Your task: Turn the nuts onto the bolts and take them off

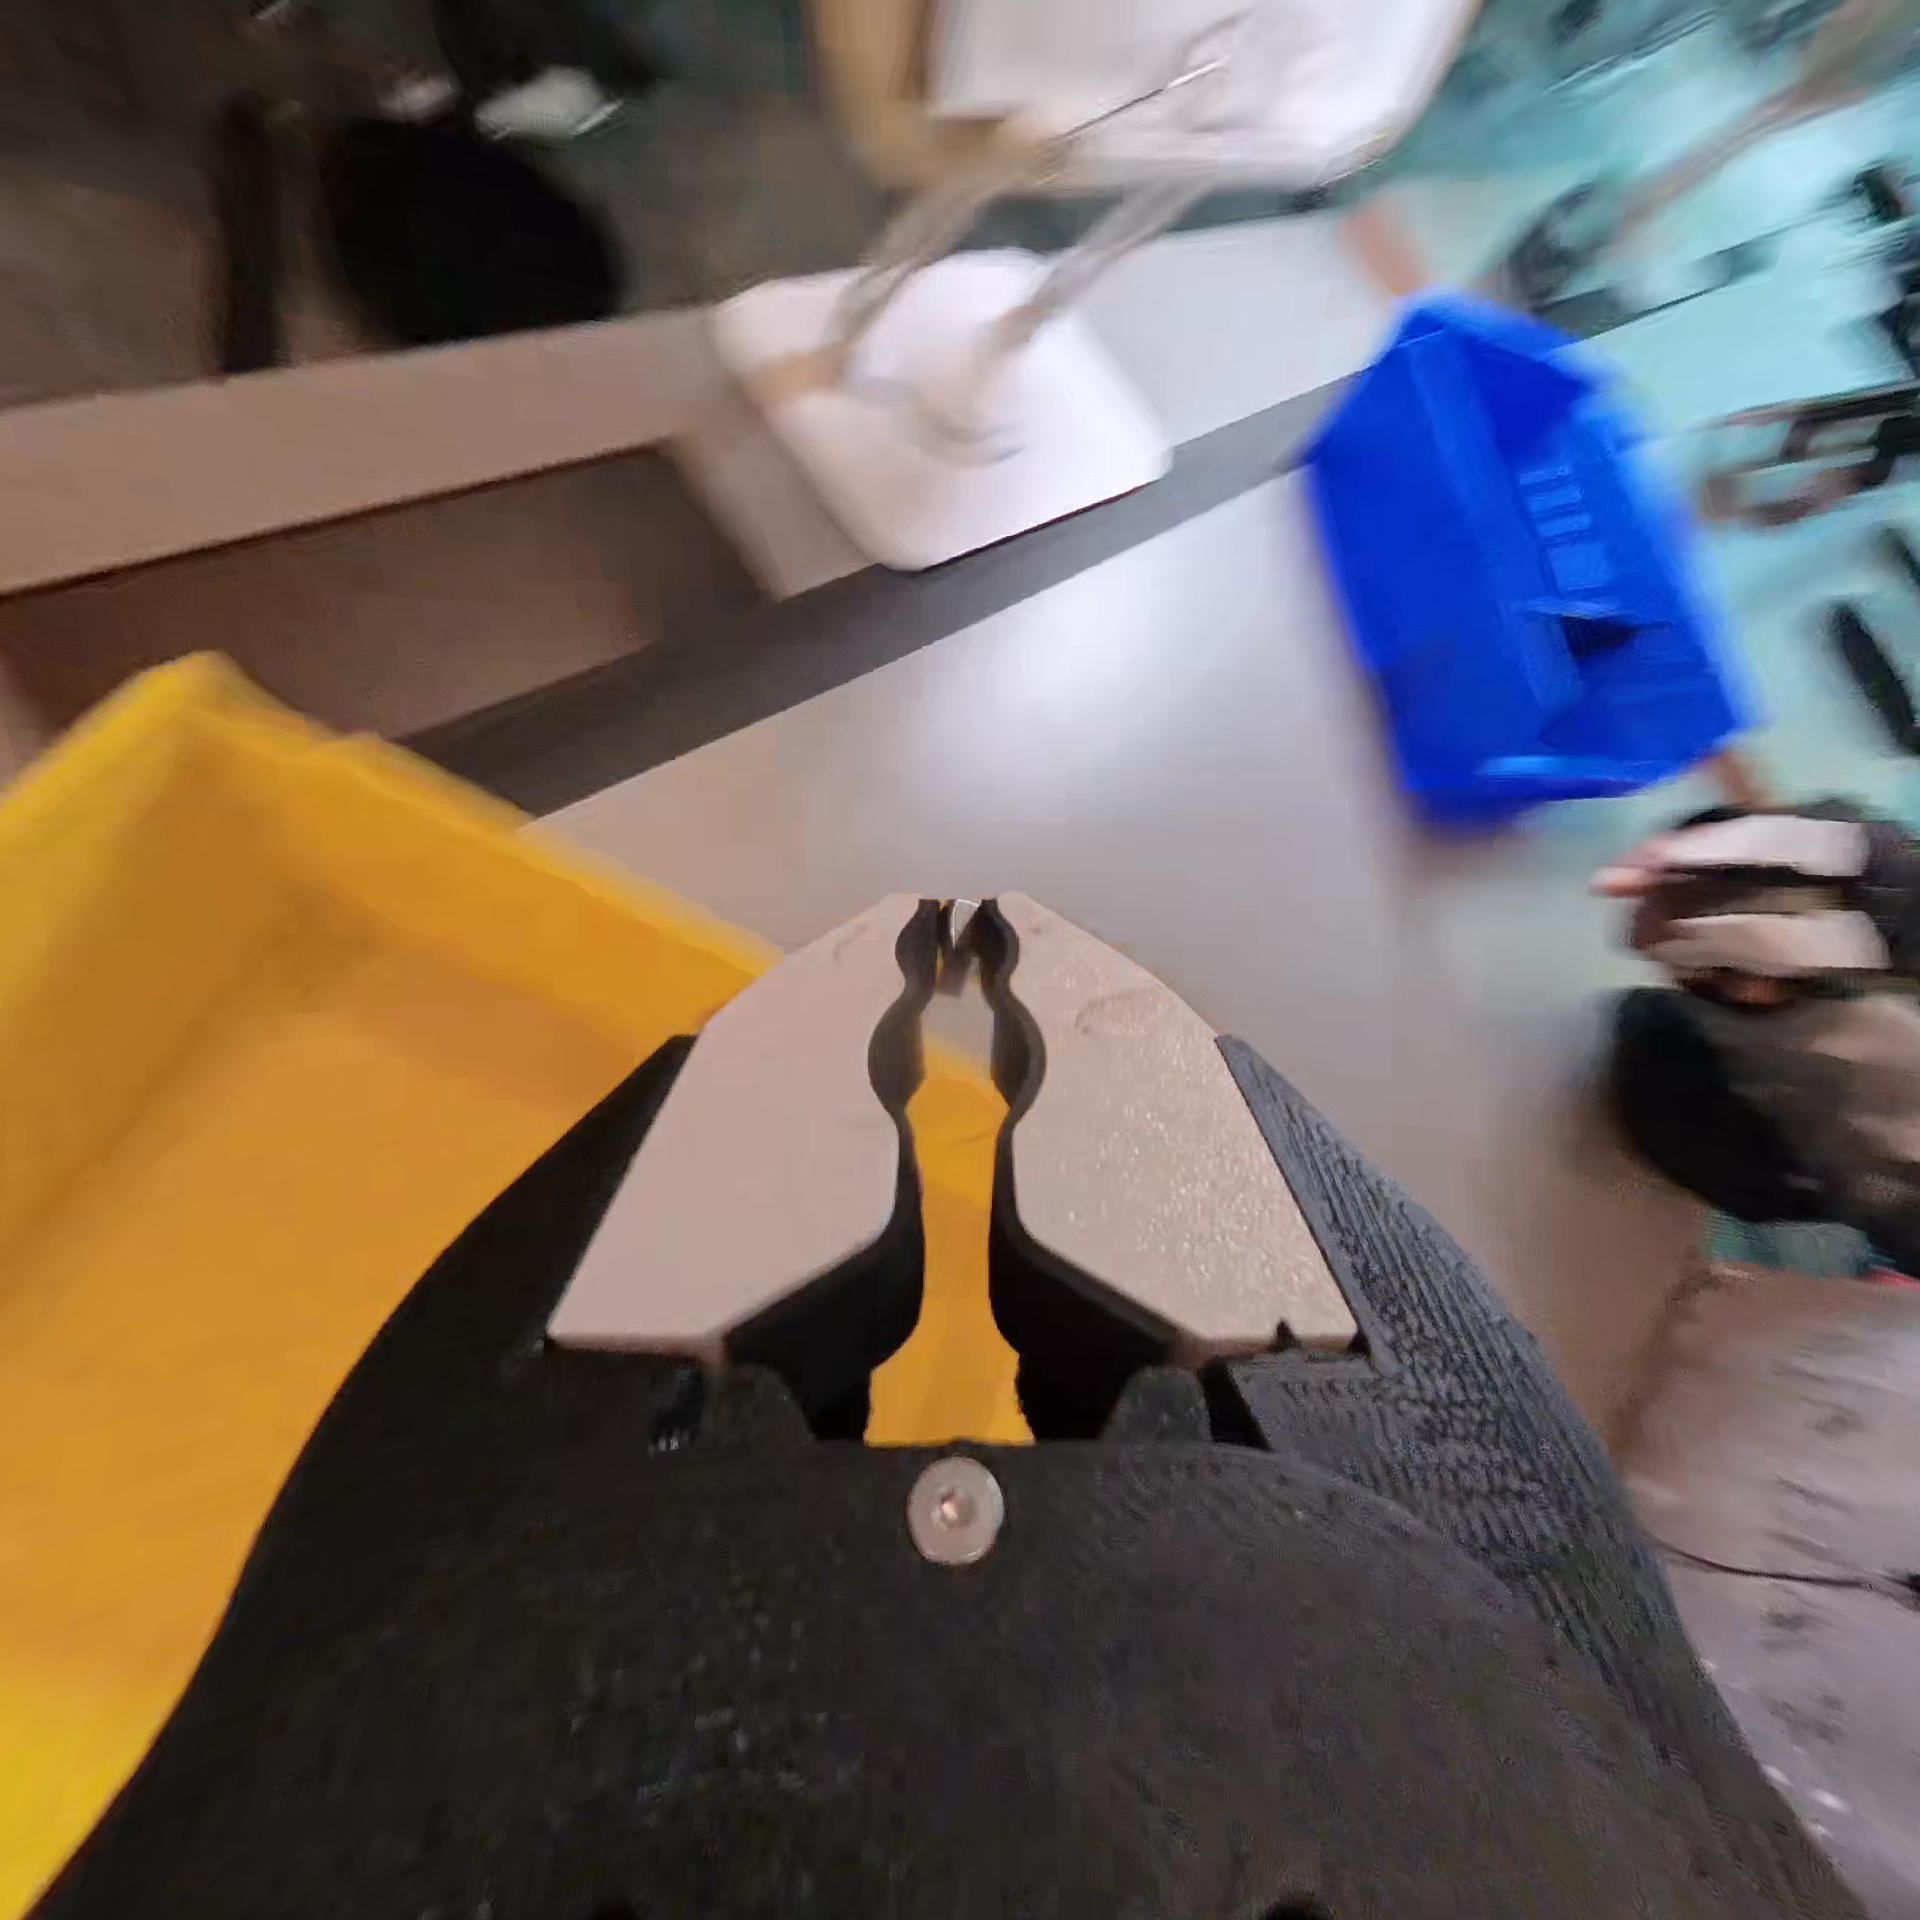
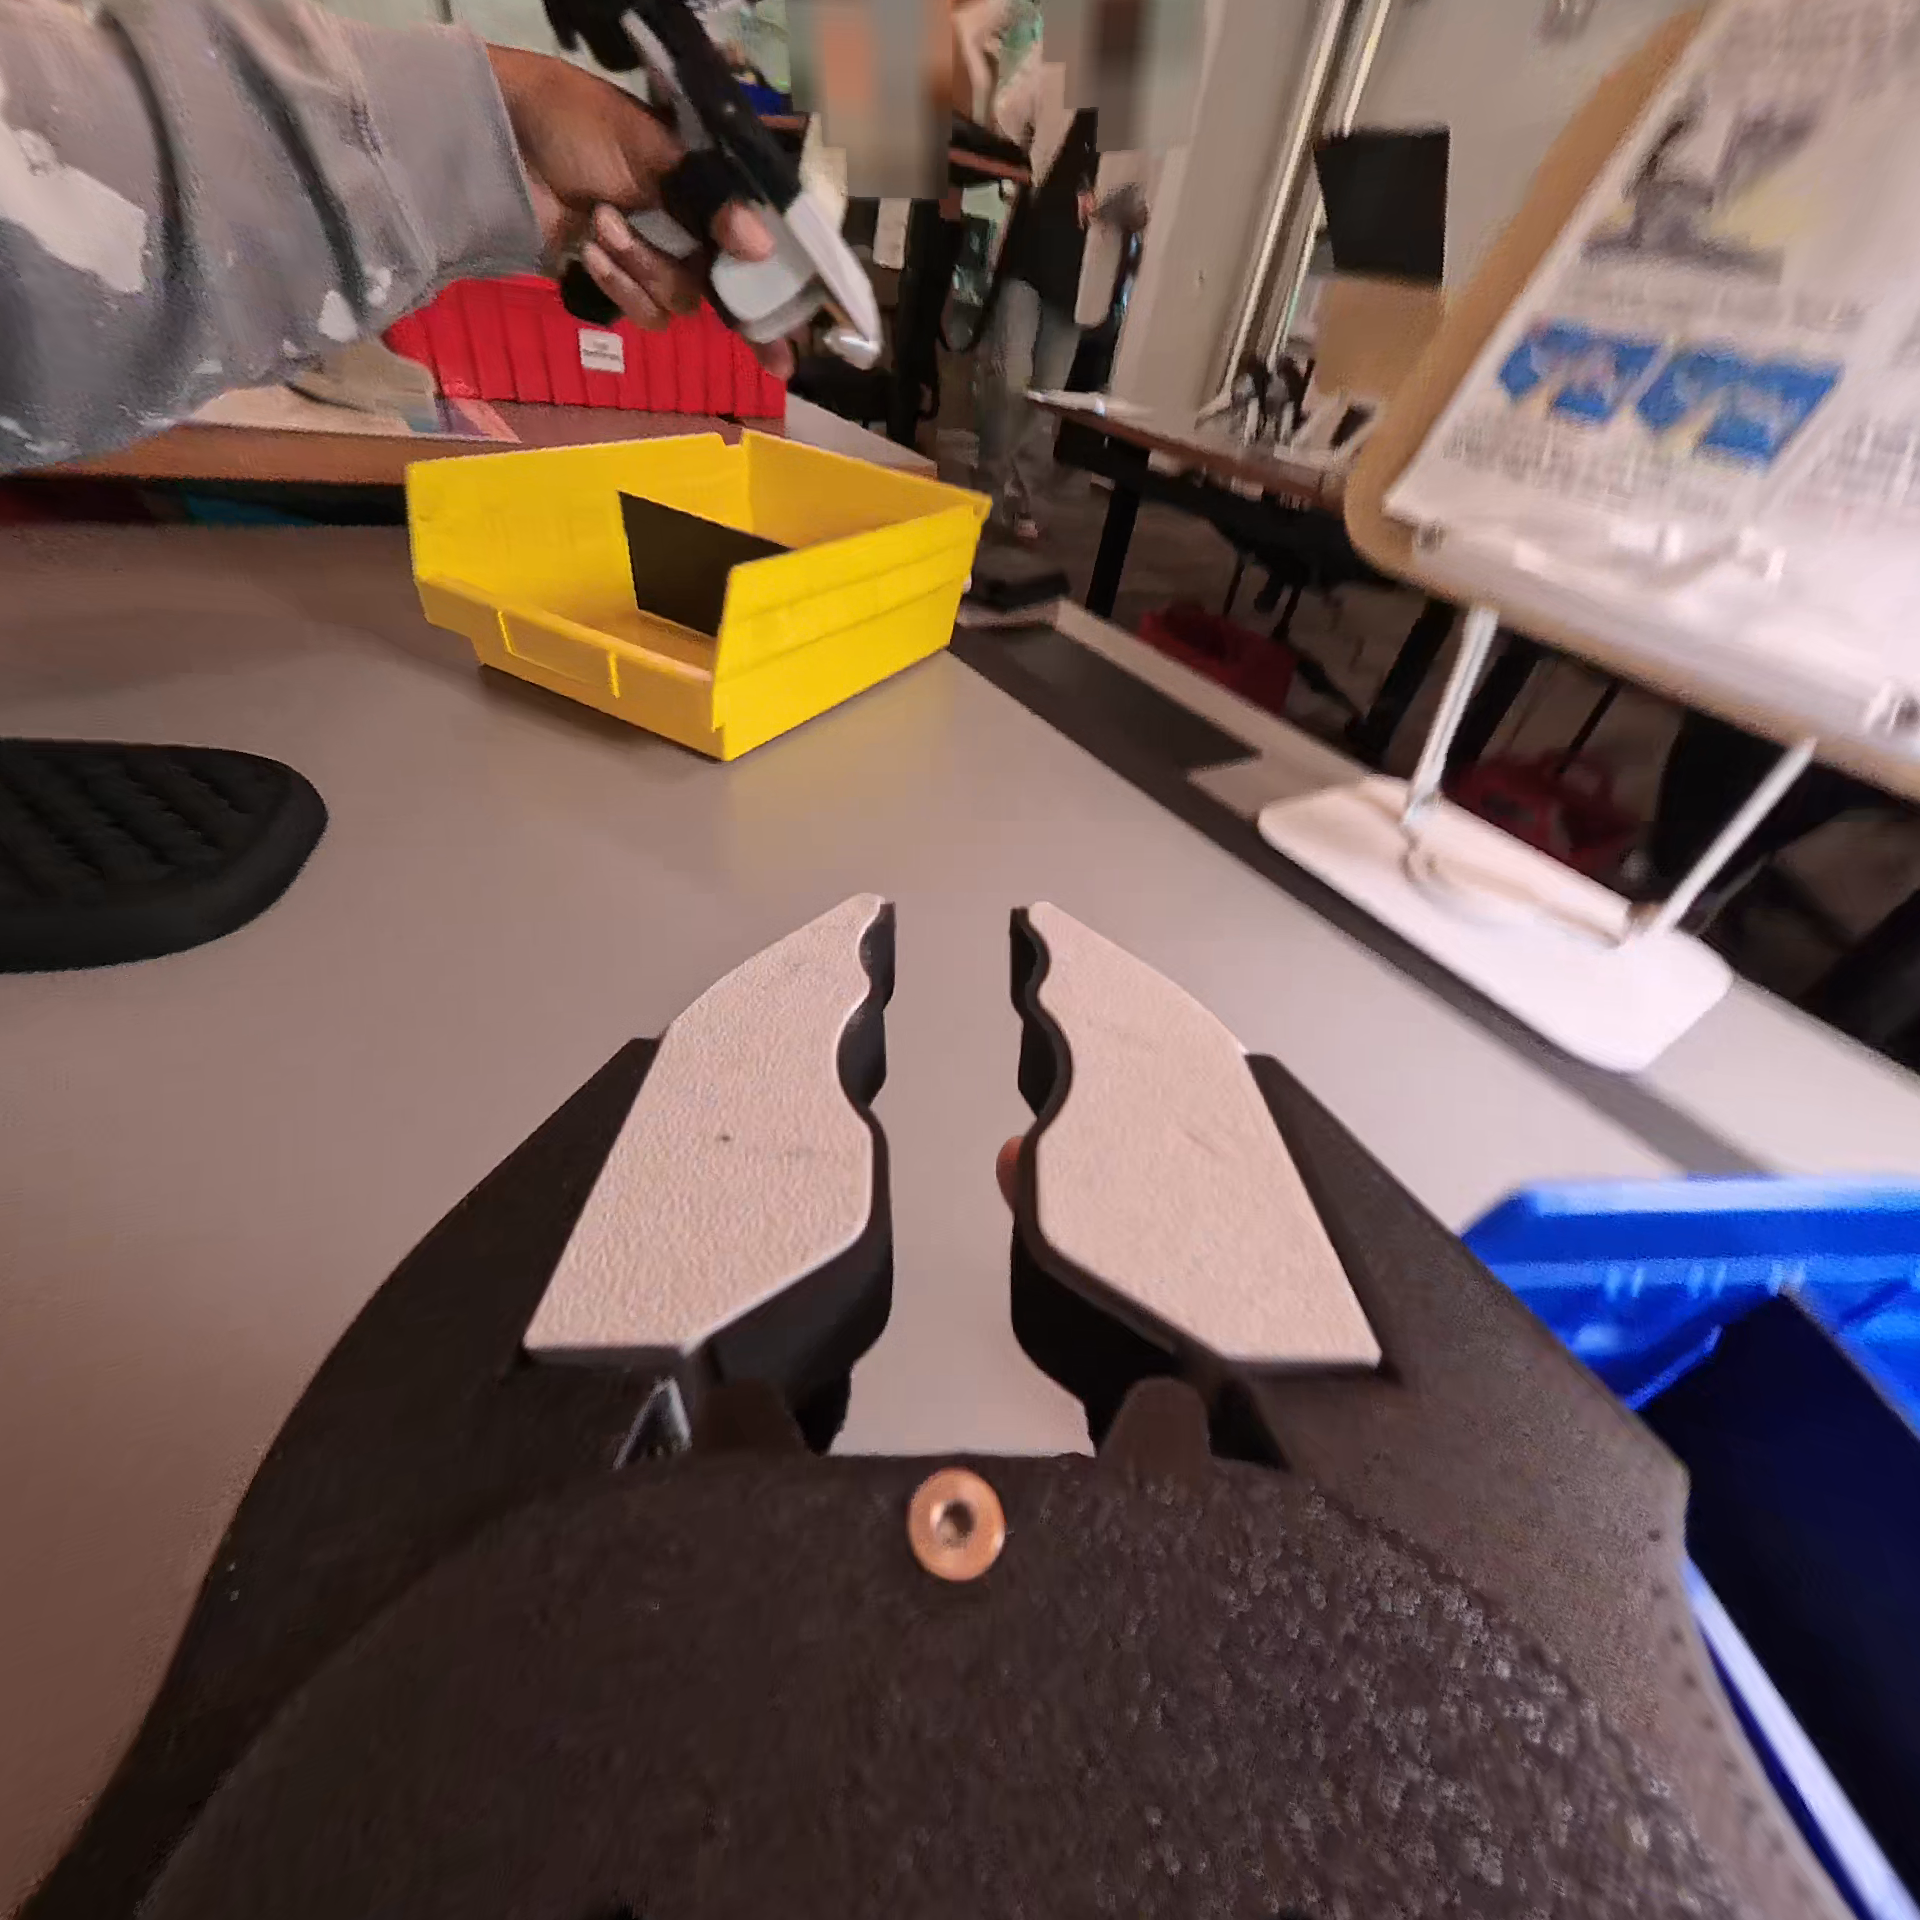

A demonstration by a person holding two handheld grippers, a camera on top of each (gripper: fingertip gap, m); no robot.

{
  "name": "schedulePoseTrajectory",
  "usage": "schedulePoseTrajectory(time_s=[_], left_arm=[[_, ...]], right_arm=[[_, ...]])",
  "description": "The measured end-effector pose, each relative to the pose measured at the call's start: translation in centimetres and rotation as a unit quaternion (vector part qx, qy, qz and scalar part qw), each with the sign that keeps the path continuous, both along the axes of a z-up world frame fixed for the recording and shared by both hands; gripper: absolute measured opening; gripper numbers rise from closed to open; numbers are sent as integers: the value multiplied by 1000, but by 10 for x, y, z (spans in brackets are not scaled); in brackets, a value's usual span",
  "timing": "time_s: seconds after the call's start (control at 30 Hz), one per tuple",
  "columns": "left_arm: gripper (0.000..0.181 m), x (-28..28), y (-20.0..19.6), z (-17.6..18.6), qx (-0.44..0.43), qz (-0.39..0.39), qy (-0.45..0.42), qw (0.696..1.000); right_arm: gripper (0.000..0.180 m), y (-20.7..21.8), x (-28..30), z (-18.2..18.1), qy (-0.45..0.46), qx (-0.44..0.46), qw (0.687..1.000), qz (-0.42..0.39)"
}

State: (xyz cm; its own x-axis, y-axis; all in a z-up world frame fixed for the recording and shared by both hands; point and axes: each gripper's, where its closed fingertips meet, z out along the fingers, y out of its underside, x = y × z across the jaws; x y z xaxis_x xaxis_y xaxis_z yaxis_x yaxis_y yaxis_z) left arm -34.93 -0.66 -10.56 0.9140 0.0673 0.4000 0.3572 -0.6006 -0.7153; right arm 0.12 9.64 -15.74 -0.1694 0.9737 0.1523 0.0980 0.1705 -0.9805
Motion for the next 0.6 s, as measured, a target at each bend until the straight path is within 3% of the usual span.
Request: schedulePoseTrajectory(time_s=[0.07, 0.17, 0.3, 0.4, 0.5, 0.6], left_arm=[[8, 66, 19, 25, 89, -67, -57, 992], [8, 158, 35, 46, 194, -148, -155, 957], [8, 243, 46, 41, 248, -202, -267, 909], [8, 275, 54, 26, 244, -211, -322, 890], [8, 288, 58, 12, 227, -216, -341, 886], [8, 287, 61, 5, 227, -214, -332, 890]], right_arm=[[22, -15, -14, 20, 35, 62, 997, 14], [23, -41, -37, 54, 100, 142, 985, 24], [27, -66, -60, 77, 163, 253, 954, 7], [28, -75, -69, 73, 170, 293, 941, -2], [9, -71, -69, 71, 179, 311, 933, -21], [9, -66, -69, 66, 146, 273, 951, 5]])
